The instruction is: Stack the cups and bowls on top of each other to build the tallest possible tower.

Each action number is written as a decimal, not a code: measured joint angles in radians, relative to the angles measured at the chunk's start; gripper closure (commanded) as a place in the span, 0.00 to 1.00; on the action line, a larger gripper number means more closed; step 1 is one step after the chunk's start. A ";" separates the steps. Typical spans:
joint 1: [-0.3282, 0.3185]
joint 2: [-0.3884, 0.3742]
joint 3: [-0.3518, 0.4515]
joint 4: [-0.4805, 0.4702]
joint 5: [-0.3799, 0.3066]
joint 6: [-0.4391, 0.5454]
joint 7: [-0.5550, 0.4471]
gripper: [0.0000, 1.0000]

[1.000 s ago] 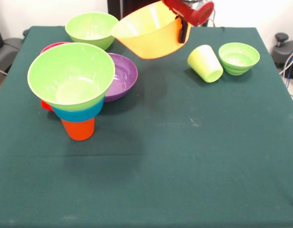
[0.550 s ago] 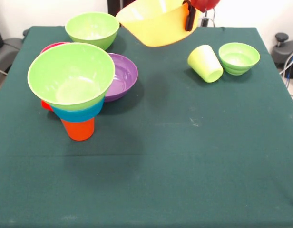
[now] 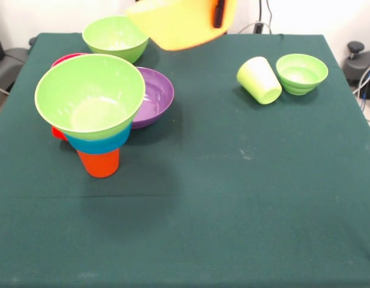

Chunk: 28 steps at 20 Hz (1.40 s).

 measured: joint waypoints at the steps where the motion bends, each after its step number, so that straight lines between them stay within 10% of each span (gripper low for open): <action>1: -0.010 -0.007 0.000 0.000 -0.005 0.002 0.000 1.00; 28: -0.142 0.014 0.006 -0.264 -0.185 0.148 0.000 1.00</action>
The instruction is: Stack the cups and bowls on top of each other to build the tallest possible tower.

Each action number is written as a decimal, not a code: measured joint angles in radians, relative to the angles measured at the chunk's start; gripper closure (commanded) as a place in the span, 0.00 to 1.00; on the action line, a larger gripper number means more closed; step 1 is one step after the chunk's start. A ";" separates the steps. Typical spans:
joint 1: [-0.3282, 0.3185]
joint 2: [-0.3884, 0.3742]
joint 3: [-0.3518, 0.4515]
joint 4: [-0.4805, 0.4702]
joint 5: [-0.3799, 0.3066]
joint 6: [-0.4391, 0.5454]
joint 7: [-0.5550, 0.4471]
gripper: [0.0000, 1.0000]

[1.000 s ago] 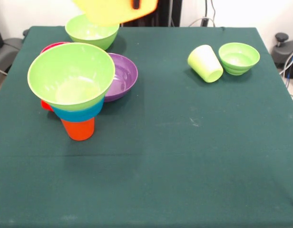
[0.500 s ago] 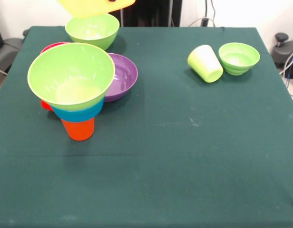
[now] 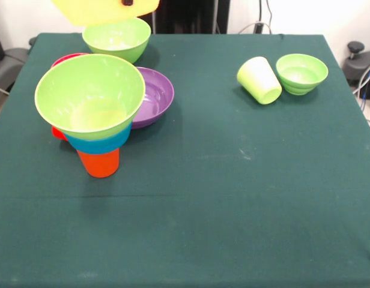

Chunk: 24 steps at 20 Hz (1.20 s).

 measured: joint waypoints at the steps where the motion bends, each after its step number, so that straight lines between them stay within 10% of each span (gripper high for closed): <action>1: -0.002 0.005 0.002 -0.012 -0.002 0.006 0.000 1.00; 24: -0.102 0.179 0.055 -0.243 -0.038 0.043 0.000 1.00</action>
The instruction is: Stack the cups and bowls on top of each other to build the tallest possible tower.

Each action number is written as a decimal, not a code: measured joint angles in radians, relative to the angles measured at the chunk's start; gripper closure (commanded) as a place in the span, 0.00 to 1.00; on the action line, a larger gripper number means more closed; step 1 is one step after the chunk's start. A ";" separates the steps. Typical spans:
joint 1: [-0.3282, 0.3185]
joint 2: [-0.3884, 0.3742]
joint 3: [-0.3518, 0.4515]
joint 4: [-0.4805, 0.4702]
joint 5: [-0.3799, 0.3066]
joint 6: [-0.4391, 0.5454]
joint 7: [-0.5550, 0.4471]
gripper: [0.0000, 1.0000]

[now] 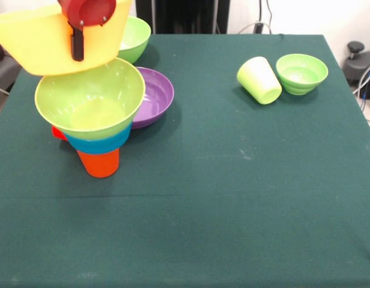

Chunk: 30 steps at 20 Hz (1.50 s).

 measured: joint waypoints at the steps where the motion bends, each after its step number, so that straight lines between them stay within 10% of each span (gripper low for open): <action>1: 0.000 0.006 0.003 -0.002 0.000 0.000 0.000 1.00; 30: 0.018 0.016 0.005 -0.021 -0.003 0.009 0.000 1.00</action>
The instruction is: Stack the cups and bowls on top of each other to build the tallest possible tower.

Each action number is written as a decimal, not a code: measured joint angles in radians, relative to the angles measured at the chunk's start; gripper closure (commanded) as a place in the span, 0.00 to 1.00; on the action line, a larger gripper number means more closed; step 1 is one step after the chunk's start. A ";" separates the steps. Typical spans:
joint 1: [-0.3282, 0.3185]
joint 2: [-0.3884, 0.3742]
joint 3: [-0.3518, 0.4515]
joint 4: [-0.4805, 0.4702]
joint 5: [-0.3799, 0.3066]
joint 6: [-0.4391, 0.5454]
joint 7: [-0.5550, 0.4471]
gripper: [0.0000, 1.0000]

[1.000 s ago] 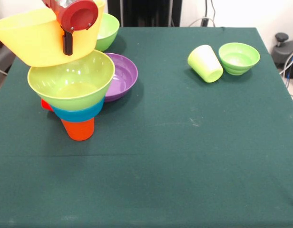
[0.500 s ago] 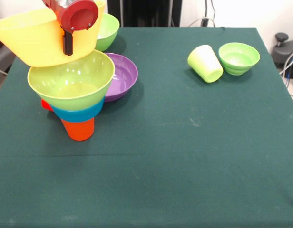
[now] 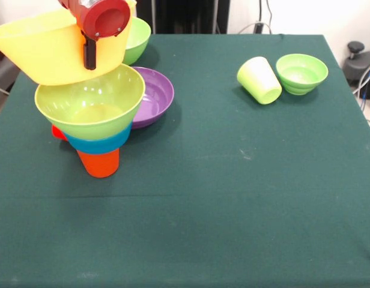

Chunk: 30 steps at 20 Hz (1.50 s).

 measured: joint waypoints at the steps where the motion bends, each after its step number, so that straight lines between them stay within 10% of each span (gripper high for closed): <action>1: 0.002 0.001 0.000 -0.005 0.000 0.003 0.000 1.00; 30: 0.027 0.086 0.003 -0.236 0.000 0.144 0.000 1.00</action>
